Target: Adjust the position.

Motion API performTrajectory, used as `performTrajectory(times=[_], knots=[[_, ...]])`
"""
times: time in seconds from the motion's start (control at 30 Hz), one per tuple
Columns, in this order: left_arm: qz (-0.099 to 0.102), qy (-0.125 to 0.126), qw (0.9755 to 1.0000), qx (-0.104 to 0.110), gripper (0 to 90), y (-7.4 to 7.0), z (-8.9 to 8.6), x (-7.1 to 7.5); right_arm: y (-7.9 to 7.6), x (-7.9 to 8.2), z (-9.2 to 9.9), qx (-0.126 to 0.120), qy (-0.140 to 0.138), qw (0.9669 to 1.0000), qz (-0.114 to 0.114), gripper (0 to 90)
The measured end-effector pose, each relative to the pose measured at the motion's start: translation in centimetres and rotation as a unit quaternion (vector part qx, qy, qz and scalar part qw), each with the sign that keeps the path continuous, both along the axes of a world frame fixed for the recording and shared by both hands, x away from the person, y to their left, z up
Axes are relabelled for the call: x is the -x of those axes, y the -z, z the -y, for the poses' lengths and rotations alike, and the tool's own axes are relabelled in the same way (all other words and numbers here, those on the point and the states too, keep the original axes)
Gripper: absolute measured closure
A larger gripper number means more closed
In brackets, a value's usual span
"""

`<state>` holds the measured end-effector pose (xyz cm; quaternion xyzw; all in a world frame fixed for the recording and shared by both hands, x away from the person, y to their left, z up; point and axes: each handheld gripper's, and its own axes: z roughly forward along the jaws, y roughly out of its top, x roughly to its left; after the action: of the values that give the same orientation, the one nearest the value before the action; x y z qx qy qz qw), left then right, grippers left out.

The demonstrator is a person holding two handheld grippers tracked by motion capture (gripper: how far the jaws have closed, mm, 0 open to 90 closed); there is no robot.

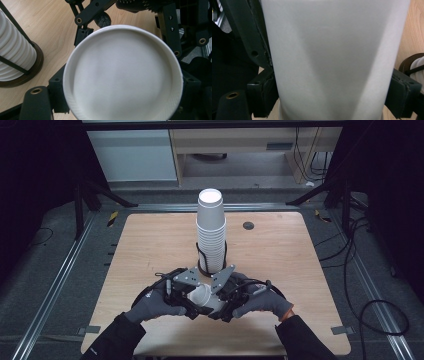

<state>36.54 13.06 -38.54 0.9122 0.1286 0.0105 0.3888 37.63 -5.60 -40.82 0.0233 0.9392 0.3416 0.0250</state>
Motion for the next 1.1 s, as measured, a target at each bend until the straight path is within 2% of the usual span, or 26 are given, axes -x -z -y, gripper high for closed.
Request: performTrajectory(times=[0.13, 0.17, 0.2, 0.27, 0.63, 0.87, 1.03, 1.1], knots=[[0.001, 0.001, 1.0000, 0.004, 20.8, 0.0, -0.1, 0.0, -0.2, -0.1, 0.2, -0.012, 0.001, 0.9999, 0.002, 12.5], [0.001, 0.002, 1.0000, -0.002, 20.8, -0.1, -0.1, 0.0, -0.2, -0.1, 0.2, -0.012, 0.001, 0.9999, 0.002, 12.5], [0.005, 0.002, 1.0000, -0.005, 20.9, -0.1, -0.1, 0.0, -0.5, -0.1, 0.4, -0.025, 0.003, 0.9997, -0.003, 12.5], [0.005, 0.005, 1.0000, -0.007, 20.9, 0.0, -0.2, -0.1, -0.9, -0.1, 0.7, -0.033, 0.005, 0.9994, -0.001, 12.2], [0.013, 0.003, 0.9999, 0.007, 20.8, -0.4, -1.0, -0.1, -1.9, -0.1, 1.8, -0.034, 0.015, 0.9993, 0.009, 11.3], [0.018, -0.004, 0.9997, 0.015, 20.8, -0.9, -1.9, -0.2, -2.9, -0.2, 3.0, -0.058, 0.031, 0.9977, 0.016, 11.7], [0.020, -0.010, 0.9996, 0.019, 20.7, -0.9, -2.3, -0.3, -3.3, -0.3, 3.6, -0.065, 0.041, 0.9968, 0.021, 12.1], [0.021, -0.015, 0.9994, 0.022, 20.7, -1.0, -2.5, -0.4, -3.5, -0.3, 4.0, -0.072, 0.052, 0.9958, 0.024, 12.9]])
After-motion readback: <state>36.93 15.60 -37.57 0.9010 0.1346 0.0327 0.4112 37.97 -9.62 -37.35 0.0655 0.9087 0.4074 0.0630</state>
